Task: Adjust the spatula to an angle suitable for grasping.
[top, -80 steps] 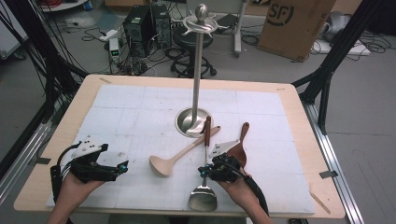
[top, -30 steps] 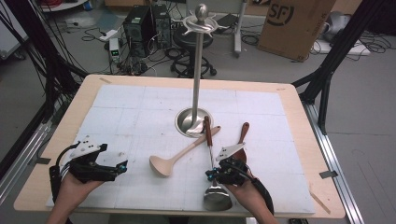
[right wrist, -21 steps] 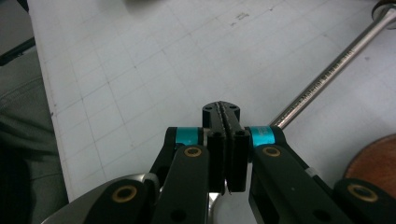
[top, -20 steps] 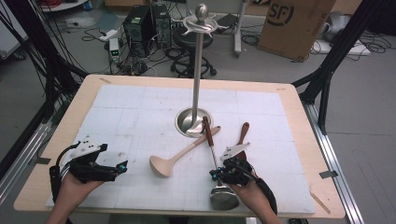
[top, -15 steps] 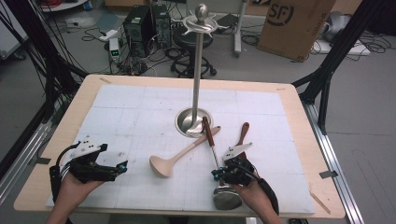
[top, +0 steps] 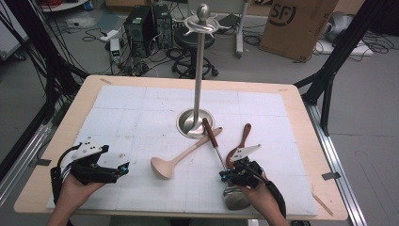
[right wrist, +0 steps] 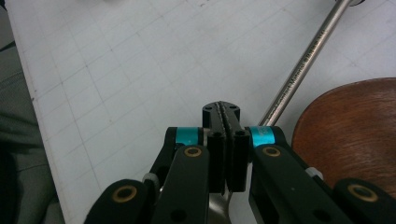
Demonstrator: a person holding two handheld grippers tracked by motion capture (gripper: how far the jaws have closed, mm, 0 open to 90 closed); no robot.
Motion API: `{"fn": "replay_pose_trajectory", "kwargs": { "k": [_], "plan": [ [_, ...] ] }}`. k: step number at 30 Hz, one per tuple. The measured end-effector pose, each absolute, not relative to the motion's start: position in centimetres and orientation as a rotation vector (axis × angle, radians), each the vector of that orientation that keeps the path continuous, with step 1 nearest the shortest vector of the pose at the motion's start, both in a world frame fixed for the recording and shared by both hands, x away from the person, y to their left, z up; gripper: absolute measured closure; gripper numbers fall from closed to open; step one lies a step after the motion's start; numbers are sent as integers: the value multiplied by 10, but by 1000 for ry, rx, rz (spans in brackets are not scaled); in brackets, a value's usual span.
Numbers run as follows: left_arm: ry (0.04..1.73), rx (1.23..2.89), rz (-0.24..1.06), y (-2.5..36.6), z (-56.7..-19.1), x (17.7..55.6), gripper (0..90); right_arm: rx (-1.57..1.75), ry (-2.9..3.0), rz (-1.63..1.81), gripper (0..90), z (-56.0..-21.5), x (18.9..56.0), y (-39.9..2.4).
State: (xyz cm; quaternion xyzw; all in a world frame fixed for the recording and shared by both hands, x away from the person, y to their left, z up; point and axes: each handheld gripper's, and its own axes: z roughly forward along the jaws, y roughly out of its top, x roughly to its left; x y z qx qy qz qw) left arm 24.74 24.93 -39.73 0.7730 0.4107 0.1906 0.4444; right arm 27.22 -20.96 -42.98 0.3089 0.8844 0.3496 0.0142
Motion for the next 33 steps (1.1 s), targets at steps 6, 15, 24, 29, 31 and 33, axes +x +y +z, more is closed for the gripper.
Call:
{"fn": "replay_pose_trajectory", "kwargs": {
  "k": [6,15,24,29,31,33],
  "plan": [
    [1015,1919,469,249,-397,247,17,978,2754,1076,892,-429,272,-212],
    [1018,1916,473,250,-397,248,16,1024,2730,1057,892,-431,275,-220],
    [1017,1918,472,250,-398,248,16,1029,2674,1126,860,-422,274,-220],
    [1016,1923,474,249,-398,248,16,1022,2626,1143,800,-415,277,-216],
    [1015,1923,473,248,-398,248,16,1028,2605,1132,771,-413,280,-215],
    [1015,1923,474,248,-398,248,16,1044,2587,1127,753,-412,283,-215]
  ]
}}
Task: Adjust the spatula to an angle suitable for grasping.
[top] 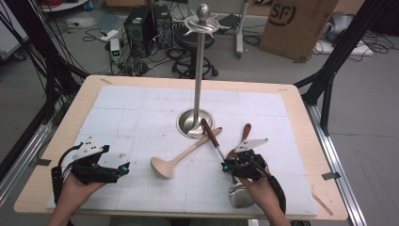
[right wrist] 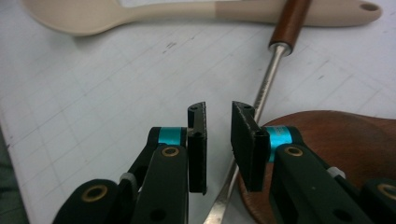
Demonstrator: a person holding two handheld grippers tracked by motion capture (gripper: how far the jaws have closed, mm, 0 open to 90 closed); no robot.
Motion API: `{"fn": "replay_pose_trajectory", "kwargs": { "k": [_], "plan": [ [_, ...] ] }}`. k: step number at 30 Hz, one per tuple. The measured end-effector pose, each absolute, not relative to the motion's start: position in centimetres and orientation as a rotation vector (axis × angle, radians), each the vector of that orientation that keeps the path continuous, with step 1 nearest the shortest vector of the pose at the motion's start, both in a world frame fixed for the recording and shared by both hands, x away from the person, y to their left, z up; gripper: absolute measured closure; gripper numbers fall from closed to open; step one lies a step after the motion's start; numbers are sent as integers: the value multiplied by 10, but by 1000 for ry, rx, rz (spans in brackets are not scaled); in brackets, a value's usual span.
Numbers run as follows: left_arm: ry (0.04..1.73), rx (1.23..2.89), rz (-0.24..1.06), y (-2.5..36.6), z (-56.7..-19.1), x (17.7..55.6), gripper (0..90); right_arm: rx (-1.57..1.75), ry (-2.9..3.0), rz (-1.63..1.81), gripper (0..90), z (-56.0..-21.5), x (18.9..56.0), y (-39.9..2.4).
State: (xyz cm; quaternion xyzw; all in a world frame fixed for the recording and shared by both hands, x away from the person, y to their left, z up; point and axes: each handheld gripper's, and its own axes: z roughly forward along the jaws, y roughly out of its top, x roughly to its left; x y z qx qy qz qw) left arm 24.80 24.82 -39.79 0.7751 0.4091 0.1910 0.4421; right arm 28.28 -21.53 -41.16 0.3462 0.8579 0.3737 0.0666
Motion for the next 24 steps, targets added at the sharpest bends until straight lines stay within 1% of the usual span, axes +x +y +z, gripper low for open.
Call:
{"fn": "replay_pose_trajectory", "kwargs": {
  "k": [6,15,24],
  "plan": [
    [1013,1928,476,249,-398,248,16,1124,2560,1115,704,-415,294,-220],
    [1013,1930,475,248,-398,248,17,1145,2582,1071,688,-425,298,-215],
    [1012,1928,474,248,-398,248,16,1144,2564,1046,690,-425,299,-215]
  ]
}}
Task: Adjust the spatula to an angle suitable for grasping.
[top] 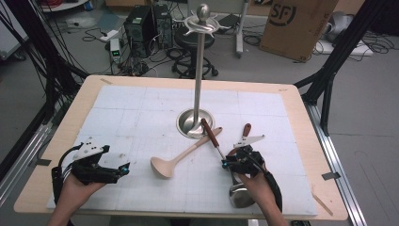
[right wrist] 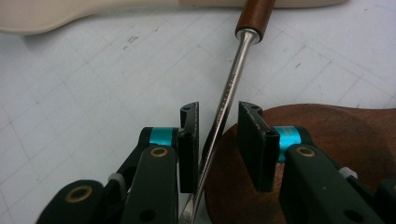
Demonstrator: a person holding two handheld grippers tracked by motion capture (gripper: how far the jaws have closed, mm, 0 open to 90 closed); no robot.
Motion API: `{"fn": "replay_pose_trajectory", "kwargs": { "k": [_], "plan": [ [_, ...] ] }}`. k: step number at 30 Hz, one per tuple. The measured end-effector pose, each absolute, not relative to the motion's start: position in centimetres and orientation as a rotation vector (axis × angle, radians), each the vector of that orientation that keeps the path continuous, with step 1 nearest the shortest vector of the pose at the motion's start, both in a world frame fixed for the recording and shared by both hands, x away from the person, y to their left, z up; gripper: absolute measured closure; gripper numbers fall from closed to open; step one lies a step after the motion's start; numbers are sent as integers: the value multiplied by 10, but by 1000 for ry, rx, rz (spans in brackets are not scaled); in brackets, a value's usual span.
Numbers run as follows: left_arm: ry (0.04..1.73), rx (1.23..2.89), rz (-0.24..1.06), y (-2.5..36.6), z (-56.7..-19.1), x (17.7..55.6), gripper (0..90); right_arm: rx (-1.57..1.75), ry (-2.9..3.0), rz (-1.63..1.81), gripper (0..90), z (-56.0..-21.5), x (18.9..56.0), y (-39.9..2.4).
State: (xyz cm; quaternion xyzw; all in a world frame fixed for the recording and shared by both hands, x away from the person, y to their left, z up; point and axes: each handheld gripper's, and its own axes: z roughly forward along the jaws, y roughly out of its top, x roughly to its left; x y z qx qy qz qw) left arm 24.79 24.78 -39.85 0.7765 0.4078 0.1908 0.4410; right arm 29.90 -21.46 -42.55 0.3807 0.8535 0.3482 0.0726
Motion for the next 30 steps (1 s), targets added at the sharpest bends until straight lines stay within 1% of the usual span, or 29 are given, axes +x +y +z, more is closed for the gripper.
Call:
{"fn": "replay_pose_trajectory", "kwargs": {
  "k": [9,19,25,30],
  "plan": [
    [1011,1933,472,247,-399,248,16,1087,2559,1034,696,-424,298,-207],
    [1014,1927,474,249,-399,248,16,1083,2569,982,677,-426,313,-198],
    [1015,1932,473,249,-399,248,17,1106,2580,978,722,-430,318,-196],
    [1017,1929,474,249,-399,248,16,1127,2586,990,736,-430,319,-197]
  ]
}}
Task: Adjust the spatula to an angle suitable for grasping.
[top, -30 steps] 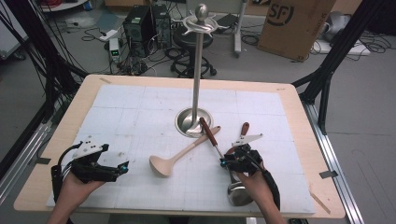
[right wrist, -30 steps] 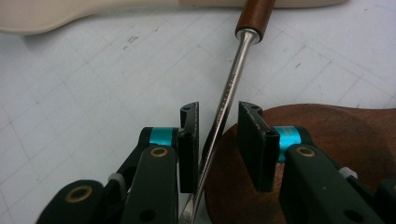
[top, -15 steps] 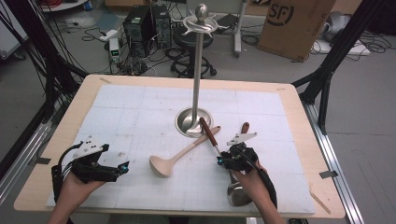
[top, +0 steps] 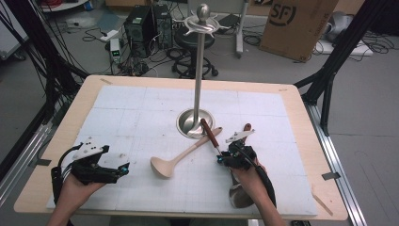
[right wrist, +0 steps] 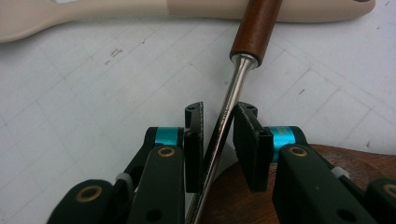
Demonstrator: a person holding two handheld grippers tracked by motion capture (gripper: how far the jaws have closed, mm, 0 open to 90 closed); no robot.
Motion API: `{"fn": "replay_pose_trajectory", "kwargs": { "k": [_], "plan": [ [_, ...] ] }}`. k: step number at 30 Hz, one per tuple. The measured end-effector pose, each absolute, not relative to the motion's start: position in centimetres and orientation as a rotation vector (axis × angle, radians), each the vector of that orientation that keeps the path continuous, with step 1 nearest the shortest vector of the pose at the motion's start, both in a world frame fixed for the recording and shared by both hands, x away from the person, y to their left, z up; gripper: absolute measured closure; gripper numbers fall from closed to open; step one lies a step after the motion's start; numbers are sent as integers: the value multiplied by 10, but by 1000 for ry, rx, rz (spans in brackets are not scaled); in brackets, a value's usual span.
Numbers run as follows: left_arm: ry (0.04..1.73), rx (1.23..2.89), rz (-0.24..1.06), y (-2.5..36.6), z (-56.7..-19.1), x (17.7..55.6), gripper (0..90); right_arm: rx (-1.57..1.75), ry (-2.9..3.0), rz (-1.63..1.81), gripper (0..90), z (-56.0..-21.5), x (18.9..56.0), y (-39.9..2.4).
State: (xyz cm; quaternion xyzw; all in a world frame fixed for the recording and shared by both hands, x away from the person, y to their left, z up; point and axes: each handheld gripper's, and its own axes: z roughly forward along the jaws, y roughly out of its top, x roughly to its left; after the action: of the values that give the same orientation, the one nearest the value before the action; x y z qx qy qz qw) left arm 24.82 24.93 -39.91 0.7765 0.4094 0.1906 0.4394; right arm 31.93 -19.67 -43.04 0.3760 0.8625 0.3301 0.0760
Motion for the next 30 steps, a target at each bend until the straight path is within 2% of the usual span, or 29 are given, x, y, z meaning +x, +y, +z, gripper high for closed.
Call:
{"fn": "replay_pose_trajectory", "kwargs": {
  "k": [30],
  "plan": [
    [1010,1933,472,248,-399,248,16,1072,2667,1025,787,-431,314,-181]
  ]
}}
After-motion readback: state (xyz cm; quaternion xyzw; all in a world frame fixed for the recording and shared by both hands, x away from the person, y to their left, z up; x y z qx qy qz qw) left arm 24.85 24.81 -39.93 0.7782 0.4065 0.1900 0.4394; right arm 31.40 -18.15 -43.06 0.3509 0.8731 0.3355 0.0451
